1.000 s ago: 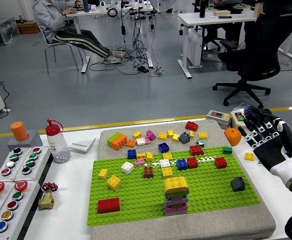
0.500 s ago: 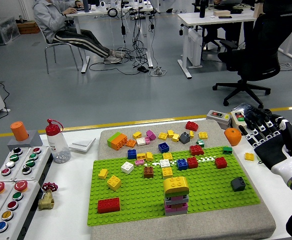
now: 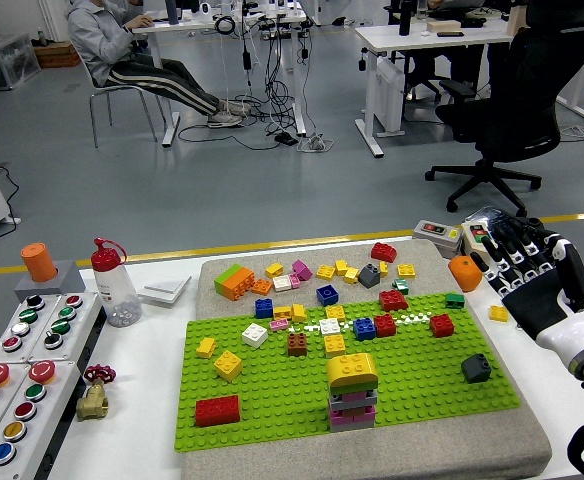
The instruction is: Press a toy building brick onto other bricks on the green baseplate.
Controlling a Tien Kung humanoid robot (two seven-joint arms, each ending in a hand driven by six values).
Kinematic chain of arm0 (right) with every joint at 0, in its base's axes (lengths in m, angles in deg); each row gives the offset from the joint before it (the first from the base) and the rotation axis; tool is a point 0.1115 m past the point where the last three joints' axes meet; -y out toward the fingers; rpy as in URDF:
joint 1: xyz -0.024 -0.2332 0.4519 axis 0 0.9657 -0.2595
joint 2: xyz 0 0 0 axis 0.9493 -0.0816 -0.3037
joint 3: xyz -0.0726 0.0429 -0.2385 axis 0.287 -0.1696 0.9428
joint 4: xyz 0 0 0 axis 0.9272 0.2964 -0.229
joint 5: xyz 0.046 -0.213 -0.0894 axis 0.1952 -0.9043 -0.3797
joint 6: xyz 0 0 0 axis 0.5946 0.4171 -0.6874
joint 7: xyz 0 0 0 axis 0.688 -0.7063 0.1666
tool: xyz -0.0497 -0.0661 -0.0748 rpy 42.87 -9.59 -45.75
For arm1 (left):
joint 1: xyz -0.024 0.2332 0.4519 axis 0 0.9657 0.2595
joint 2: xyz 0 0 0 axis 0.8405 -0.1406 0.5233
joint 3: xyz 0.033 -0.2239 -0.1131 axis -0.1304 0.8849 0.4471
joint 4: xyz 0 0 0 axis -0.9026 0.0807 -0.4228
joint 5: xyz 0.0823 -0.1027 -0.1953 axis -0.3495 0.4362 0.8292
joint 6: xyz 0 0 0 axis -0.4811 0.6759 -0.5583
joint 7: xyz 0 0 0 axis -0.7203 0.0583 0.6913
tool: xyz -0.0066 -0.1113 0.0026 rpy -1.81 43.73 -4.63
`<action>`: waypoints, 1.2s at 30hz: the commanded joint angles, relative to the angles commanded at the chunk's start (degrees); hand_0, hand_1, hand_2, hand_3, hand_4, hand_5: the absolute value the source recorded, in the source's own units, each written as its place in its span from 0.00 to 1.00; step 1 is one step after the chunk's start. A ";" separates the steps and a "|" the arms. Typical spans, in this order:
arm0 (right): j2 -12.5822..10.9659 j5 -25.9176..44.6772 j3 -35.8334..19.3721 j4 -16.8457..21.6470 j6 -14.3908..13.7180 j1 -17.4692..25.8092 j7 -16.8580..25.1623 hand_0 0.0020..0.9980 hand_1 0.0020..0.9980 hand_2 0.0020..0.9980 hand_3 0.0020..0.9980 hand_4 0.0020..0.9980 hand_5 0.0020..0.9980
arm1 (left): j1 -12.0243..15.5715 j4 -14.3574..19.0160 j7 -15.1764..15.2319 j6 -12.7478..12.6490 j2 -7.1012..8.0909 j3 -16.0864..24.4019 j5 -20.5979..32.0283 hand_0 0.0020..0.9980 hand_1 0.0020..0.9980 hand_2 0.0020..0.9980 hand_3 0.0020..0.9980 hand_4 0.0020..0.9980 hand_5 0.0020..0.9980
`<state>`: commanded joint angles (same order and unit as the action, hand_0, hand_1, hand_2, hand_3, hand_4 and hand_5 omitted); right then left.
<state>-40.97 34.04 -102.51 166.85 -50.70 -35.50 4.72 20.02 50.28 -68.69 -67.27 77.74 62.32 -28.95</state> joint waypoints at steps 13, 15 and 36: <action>0.56 0.28 0.20 -3.00 4.85 -0.02 -3.99 0.86 0.80 0.87 0.80 0.53 0.52 | 0.63 0.24 -0.71 0.43 -0.15 0.59 -1.02 0.63 0.60 0.60 0.44 0.29 0.94; 0.60 0.43 -0.09 -3.26 5.06 0.11 -4.15 0.86 0.80 0.87 0.80 0.53 0.52 | 0.69 0.29 -0.83 0.54 -0.17 0.68 -1.20 0.63 0.60 0.60 0.44 0.29 0.94; 1.64 -3.33 -1.85 -4.38 6.67 1.00 -4.73 0.82 0.72 0.70 0.75 0.64 0.39 | 1.42 0.72 -2.26 1.88 0.57 1.80 -4.01 0.63 0.60 0.60 0.45 0.29 0.92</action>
<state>-39.33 30.71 -104.36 162.47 -44.03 -34.50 0.00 21.43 51.00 -70.94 -65.39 78.31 64.12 -32.96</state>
